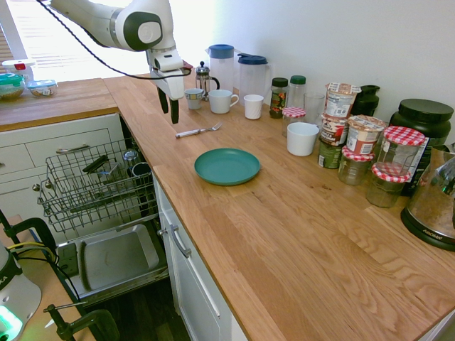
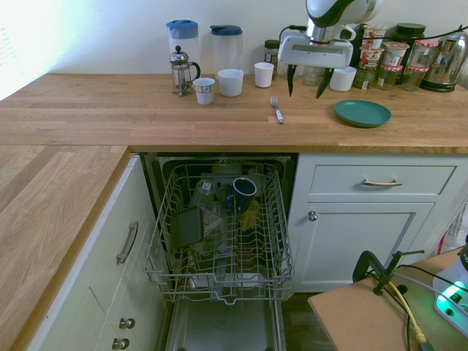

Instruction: Put the fork in the dishwasher

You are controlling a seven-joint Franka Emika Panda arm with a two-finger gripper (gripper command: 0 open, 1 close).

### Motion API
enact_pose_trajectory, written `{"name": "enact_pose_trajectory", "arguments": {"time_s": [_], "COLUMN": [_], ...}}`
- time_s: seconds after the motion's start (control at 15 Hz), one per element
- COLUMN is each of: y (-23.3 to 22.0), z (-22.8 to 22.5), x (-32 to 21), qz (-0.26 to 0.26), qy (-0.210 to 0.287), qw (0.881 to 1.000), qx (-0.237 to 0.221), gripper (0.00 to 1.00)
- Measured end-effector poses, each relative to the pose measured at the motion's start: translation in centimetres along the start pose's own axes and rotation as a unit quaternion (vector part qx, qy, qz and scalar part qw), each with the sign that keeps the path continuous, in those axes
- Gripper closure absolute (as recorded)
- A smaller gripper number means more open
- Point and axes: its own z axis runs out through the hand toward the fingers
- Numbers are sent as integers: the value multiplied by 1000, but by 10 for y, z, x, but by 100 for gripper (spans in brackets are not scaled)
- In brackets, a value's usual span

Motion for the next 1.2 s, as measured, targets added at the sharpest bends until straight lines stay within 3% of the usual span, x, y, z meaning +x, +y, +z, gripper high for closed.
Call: {"name": "enact_pose_trajectory", "arguments": {"time_s": [0.47, 0.93, 1.0, 1.2], "y": [-72, -110, -112, -113], "z": [40, 96, 100, 108], "x": [9, 27, 31, 37], "qz": [48, 60, 62, 68], "qy": [16, 17, 18, 17], "qw": [999, 997, 996, 996], "qx": [-21, -54, -56, -60], "gripper": [0, 0, 100, 100]}}
